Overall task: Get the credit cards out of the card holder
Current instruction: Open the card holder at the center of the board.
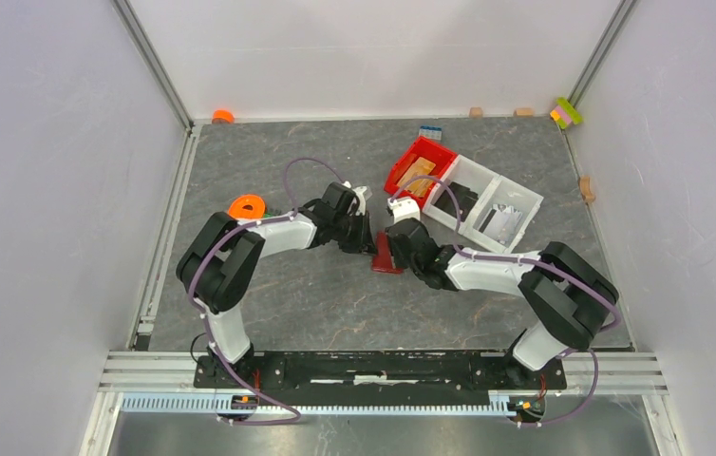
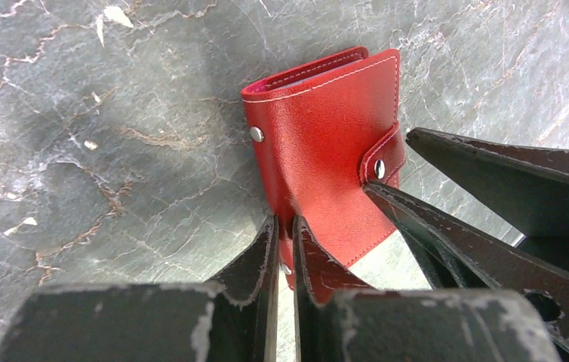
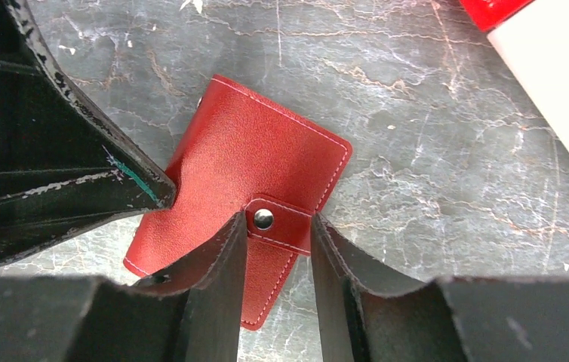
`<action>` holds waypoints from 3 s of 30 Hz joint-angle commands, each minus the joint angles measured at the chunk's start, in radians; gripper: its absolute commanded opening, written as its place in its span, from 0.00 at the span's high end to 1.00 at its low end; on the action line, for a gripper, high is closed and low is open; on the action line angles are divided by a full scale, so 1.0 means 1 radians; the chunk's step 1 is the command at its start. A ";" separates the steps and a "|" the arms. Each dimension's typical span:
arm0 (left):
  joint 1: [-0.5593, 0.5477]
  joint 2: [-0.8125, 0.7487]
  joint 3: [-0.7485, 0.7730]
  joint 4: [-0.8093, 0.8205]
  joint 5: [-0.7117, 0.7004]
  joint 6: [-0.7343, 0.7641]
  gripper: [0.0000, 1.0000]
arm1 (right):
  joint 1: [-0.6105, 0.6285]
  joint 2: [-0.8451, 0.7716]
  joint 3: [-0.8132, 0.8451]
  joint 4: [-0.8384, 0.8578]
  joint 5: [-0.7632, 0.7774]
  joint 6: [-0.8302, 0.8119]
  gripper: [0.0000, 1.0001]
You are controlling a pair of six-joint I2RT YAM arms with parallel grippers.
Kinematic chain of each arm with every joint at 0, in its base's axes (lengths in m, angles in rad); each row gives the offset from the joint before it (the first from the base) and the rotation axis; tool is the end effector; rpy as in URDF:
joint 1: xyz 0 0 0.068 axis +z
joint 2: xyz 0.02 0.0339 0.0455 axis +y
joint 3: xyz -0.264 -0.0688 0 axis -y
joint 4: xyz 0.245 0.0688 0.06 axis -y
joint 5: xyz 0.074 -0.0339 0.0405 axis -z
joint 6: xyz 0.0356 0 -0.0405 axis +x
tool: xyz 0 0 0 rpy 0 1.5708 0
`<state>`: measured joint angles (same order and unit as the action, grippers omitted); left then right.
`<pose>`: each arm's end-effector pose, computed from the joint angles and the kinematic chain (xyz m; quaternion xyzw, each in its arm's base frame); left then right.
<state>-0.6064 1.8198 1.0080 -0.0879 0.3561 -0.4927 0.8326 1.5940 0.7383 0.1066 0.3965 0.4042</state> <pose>0.2920 -0.2176 0.1488 0.1110 0.9245 -0.3119 0.1890 0.2190 0.2203 0.1590 -0.1142 0.8950 0.0799 0.4237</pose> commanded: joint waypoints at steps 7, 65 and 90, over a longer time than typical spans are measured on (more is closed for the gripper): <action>0.005 0.031 0.035 -0.080 -0.072 0.049 0.91 | -0.005 -0.088 0.017 -0.104 0.228 -0.006 0.62; -0.008 0.090 0.074 -0.080 0.035 0.045 0.98 | 0.005 -0.066 -0.003 0.025 -0.005 -0.090 0.37; -0.009 0.116 0.096 -0.108 0.017 0.049 0.98 | -0.119 0.032 -0.026 0.002 -0.133 0.056 0.72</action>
<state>-0.6025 1.8977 1.0924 -0.1368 0.4229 -0.4786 0.7631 1.6176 0.7521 0.1074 0.2974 0.4274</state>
